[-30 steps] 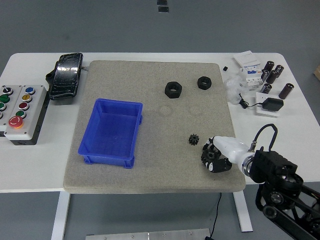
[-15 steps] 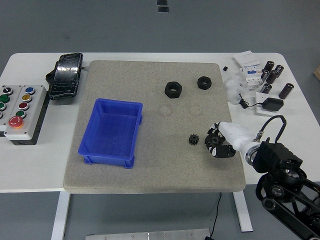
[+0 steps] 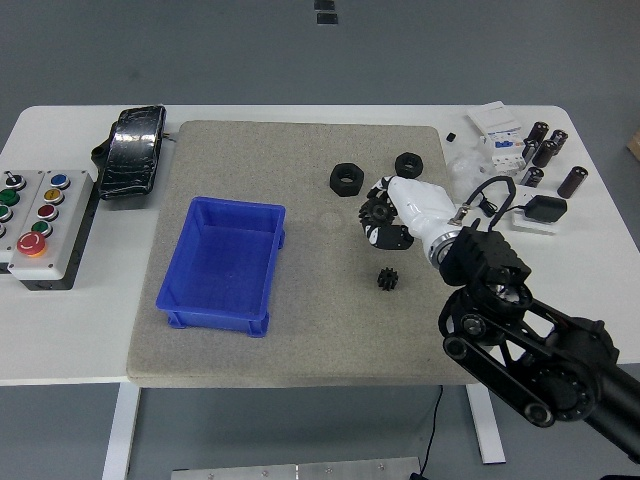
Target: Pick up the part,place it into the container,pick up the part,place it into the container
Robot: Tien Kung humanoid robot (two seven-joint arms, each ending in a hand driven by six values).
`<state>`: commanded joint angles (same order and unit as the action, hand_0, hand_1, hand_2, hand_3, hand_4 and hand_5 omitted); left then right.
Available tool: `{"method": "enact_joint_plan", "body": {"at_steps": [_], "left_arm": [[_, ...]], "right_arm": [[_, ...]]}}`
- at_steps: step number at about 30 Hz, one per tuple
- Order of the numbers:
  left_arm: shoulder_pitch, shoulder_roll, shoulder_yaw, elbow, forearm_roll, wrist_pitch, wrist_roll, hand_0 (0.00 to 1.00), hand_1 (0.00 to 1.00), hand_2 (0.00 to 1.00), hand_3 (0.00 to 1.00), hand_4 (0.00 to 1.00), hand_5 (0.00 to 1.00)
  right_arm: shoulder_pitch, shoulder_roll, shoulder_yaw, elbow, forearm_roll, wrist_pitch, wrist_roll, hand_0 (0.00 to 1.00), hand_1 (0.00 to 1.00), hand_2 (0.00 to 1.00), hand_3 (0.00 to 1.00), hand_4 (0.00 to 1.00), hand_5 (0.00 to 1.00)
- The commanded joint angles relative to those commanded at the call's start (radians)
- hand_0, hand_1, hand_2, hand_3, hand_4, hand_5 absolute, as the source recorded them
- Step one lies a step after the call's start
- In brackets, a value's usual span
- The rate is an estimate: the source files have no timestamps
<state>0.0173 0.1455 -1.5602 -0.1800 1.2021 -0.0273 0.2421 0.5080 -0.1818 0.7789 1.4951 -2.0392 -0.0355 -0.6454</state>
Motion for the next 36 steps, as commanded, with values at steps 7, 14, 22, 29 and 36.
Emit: {"method": "enact_joint_plan", "body": {"at_steps": [7, 14, 22, 29, 36], "left_arm": [[0.002, 0.002, -0.003, 0.0, 0.001, 0.002, 0.008, 0.625, 0.581, 0.572, 0.651, 0.629, 0.391], [-0.001, 0.003, 0.0, 0.0, -0.001, 0.003, 0.01, 0.625, 0.581, 0.572, 0.652, 0.631, 0.393], [-0.005, 0.003, 0.0, 0.0, 0.0, 0.003, 0.012, 0.625, 0.581, 0.573, 0.652, 0.633, 0.394], [-0.005, 0.004, -0.001, 0.0, 0.003, 0.003, 0.012, 0.625, 0.581, 0.574, 0.652, 0.633, 0.394], [-0.004, 0.003, -0.001, 0.0, 0.004, 0.003, 0.012, 0.625, 0.581, 0.574, 0.651, 0.633, 0.395]], "right_arm": [[0.117, 0.062, -0.137, -0.035, 0.117, -0.128, 0.088, 0.281, 0.542, 0.468, 0.499, 0.43, 0.004], [0.188, 0.1, -0.293, -0.122, 0.254, -0.244, 0.205, 0.289, 0.543, 0.472, 0.505, 0.426, 0.002], [0.235, 0.122, -0.434, -0.189, 0.267, -0.23, 0.228, 0.329, 0.627, 0.608, 0.622, 0.278, 0.082], [0.246, 0.129, -0.461, -0.198, 0.256, -0.227, 0.232, 0.361, 0.741, 0.801, 0.803, 0.612, 0.139], [0.24, 0.128, -0.431, -0.188, 0.247, -0.252, 0.243, 0.365, 0.747, 0.805, 0.815, 0.67, 0.153]]}}
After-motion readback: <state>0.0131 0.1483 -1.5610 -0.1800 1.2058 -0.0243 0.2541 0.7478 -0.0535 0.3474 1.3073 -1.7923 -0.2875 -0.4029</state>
